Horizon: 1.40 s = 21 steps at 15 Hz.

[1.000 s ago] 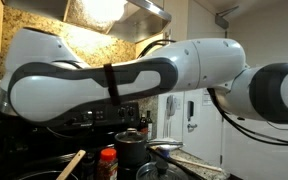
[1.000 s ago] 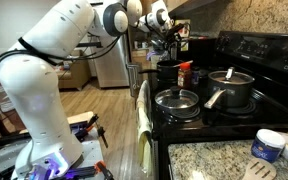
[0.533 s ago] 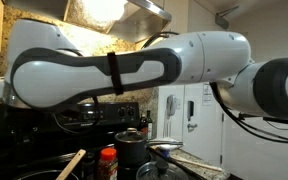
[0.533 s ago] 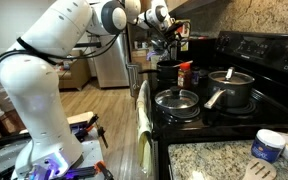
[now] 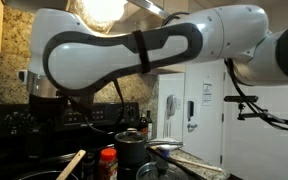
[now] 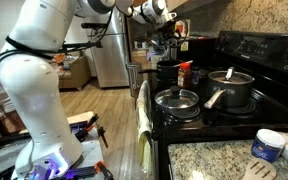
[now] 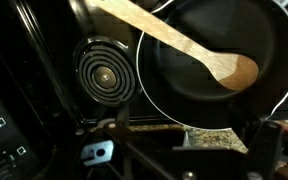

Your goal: Uncover the pot on the left, put the lid on the stove, and then put the wooden spoon inside the pot

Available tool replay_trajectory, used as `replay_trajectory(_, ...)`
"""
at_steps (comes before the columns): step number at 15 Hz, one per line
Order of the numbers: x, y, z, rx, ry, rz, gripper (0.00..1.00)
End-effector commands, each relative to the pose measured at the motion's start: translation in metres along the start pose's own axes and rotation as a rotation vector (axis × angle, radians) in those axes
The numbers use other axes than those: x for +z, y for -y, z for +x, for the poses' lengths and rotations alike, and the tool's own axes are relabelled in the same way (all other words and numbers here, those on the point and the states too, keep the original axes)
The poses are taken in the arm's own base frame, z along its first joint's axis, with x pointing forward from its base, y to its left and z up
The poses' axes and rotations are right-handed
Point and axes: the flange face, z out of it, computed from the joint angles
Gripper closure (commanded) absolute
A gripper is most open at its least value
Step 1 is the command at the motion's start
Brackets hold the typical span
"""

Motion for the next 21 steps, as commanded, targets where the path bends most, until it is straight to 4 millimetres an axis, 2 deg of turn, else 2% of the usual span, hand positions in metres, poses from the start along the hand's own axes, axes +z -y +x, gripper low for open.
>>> replay_trajectory(1, -0.01, 0.01, -0.029, 0.198, -0.042, -0.006, 0.0)
replay_trajectory(4, -0.019, 0.01, -0.049, 0.326, -0.11, -0.056, 0.0)
replay_trajectory(5, -0.025, 0.009, -0.058, 0.307, -0.127, -0.084, 0.0)
replay_trajectory(6, -0.009, 0.005, -0.032, 0.282, -0.101, -0.049, 0.0)
replay_trajectory(9, -0.02, 0.004, -0.049, 0.296, -0.112, -0.07, 0.0)
replay_trajectory(11, -0.024, 0.0, -0.048, 0.325, -0.07, -0.097, 0.0)
replay_trajectory(14, -0.045, 0.002, -0.072, 0.353, 0.076, -0.064, 0.0)
replay_trajectory(17, -0.063, 0.007, -0.101, 0.43, 0.125, -0.055, 0.0)
replay_trajectory(21, -0.067, 0.026, -0.15, 0.56, 0.156, -0.037, 0.0)
